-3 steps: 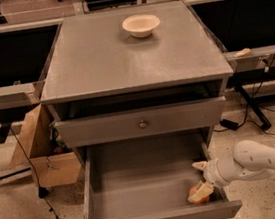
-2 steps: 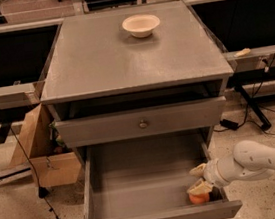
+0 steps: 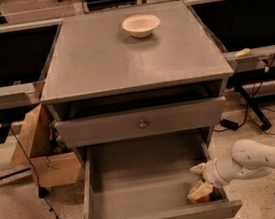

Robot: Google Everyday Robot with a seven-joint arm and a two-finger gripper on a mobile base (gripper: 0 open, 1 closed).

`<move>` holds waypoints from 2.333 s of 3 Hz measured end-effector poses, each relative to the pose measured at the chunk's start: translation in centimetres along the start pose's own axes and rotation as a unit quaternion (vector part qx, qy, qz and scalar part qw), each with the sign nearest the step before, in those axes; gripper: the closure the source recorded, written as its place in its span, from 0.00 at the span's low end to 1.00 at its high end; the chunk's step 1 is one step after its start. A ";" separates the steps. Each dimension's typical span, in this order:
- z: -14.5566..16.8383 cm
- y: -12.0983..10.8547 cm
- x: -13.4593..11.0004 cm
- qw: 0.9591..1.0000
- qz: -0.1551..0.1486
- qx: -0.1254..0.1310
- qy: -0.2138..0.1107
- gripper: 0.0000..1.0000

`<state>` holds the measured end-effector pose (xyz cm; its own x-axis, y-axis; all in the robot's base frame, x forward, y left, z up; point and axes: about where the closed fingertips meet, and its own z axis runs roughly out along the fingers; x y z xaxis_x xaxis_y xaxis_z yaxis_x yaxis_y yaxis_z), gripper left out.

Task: Pick orange from middle drawer and place on counter

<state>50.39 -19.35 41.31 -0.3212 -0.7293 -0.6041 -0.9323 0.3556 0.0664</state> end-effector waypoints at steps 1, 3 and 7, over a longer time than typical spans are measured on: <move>-0.2 0.1 0.6 1.000 0.000 -0.014 0.019 0.20; 0.0 0.2 1.6 0.999 0.003 -0.016 0.046 0.25; -0.1 0.8 0.8 0.998 -0.010 -0.016 0.052 0.23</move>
Offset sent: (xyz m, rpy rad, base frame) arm -0.0096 -0.0179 -0.0062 -0.0900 0.0784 0.0247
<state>49.37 -19.69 41.00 -0.3160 -0.7939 -0.5196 -0.9432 0.3219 0.0817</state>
